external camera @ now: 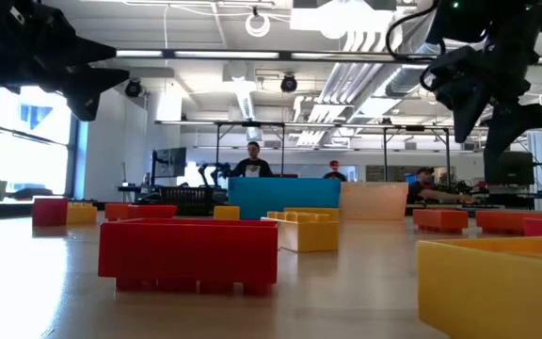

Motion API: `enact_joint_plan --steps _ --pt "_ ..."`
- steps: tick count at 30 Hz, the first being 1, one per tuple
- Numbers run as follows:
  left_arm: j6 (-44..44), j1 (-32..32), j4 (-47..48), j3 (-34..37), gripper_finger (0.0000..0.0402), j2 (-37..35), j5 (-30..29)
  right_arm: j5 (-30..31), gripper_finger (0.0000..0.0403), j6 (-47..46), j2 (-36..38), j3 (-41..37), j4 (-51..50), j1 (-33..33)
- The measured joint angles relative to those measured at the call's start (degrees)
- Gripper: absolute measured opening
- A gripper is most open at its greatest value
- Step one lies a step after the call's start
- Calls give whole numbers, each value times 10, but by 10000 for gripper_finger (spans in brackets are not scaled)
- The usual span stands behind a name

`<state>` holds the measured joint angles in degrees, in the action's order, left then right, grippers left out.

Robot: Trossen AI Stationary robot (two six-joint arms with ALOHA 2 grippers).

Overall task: Sort & place blocks by color
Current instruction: Put the orange game piece into the orange bin

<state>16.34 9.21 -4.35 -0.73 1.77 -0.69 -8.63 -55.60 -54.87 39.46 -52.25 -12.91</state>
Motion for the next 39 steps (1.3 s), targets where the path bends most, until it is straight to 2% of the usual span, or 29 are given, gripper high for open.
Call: enact_joint_plan --steps 6,19,28,39 --pt "0 0 -36 0 184 0 -2 1 265 -14 -56 0 -1 51" --pt "54 0 -51 0 184 0 -2 88 265 -74 -146 0 -2 137" --pt "213 0 -58 0 184 0 -36 96 265 -77 -199 0 40 156" --pt "225 0 -58 0 184 0 -40 97 265 -110 -276 -1 45 184"
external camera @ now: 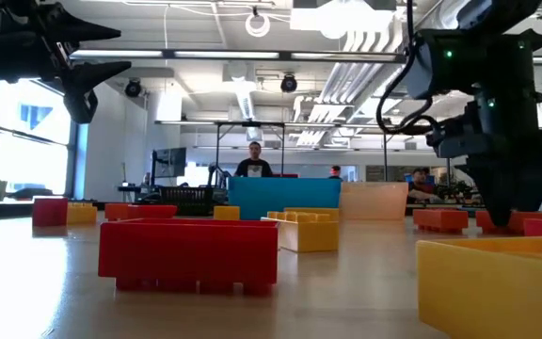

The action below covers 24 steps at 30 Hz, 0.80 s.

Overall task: Sort & place blocks by color
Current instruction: Put the orange game piece into the orange bin

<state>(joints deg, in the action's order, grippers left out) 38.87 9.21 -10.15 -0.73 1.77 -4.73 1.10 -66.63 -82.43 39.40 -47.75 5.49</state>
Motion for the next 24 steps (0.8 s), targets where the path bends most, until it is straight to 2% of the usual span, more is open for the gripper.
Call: enact_joint_plan --steps 5,8,11,16,24 --pt "0 0 0 0 184 0 -3 0 265 -17 -23 1 2 10" --pt "0 0 0 0 184 0 -5 -2 250 -26 -26 2 4 10" --pt "0 0 0 0 184 0 -5 -5 210 -36 -25 1 8 11" --pt "0 0 0 0 184 0 -5 -12 115 -54 -25 1 11 10" --pt "0 0 -5 0 184 0 -5 -18 110 -58 -27 36 5 10"
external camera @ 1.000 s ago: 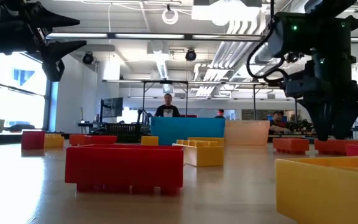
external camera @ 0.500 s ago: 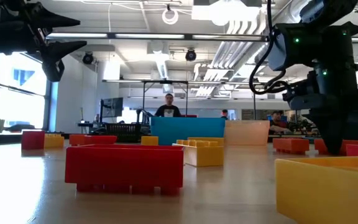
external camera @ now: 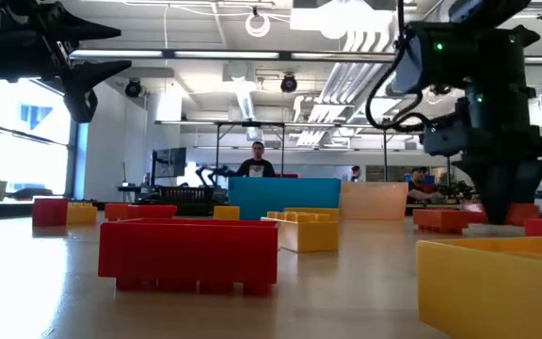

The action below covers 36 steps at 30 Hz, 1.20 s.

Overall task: Sort & place blocks by color
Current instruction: Put the orange game piece into the orange bin

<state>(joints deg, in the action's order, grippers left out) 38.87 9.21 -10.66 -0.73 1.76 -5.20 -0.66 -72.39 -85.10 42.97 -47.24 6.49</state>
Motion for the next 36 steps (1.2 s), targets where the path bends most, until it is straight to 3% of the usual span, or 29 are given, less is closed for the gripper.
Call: enact_joint_plan --steps 9,20,36 --pt "-11 0 0 0 184 0 0 57 110 -57 0 88 -91 -1" --pt "-53 0 6 -8 184 1 2 229 110 -86 0 188 -98 -26" --pt "-209 0 40 -95 184 11 -12 318 120 102 1 286 -33 -137"
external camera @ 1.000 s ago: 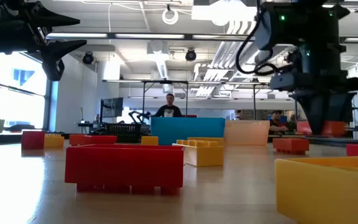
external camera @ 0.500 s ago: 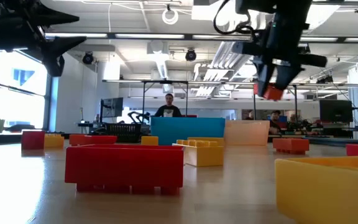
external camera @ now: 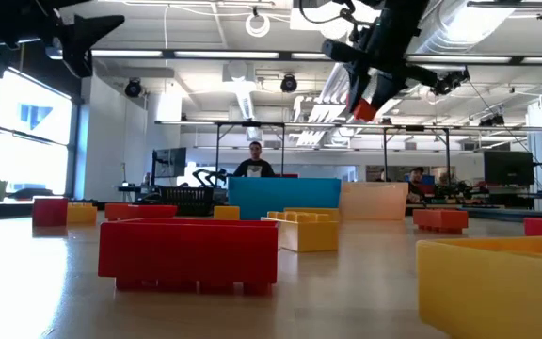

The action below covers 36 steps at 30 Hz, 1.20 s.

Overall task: Sort & place blocks by color
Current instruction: Put the orange game piece into the orange bin

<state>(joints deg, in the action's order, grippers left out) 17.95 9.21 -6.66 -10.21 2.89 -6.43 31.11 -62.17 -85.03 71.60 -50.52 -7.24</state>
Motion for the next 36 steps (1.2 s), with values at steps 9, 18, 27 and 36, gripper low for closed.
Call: enact_joint_plan --steps 9,18,27,36 --pt "-17 0 56 -44 184 83 -26 -15 121 126 0 23 74 -80" --pt "-7 0 57 -86 184 193 -107 -78 123 183 0 23 84 -178" --pt "31 5 113 -120 184 286 -153 -108 124 253 -17 22 83 -246" --pt "153 23 220 -148 184 347 -151 -151 124 298 -90 22 82 -267"
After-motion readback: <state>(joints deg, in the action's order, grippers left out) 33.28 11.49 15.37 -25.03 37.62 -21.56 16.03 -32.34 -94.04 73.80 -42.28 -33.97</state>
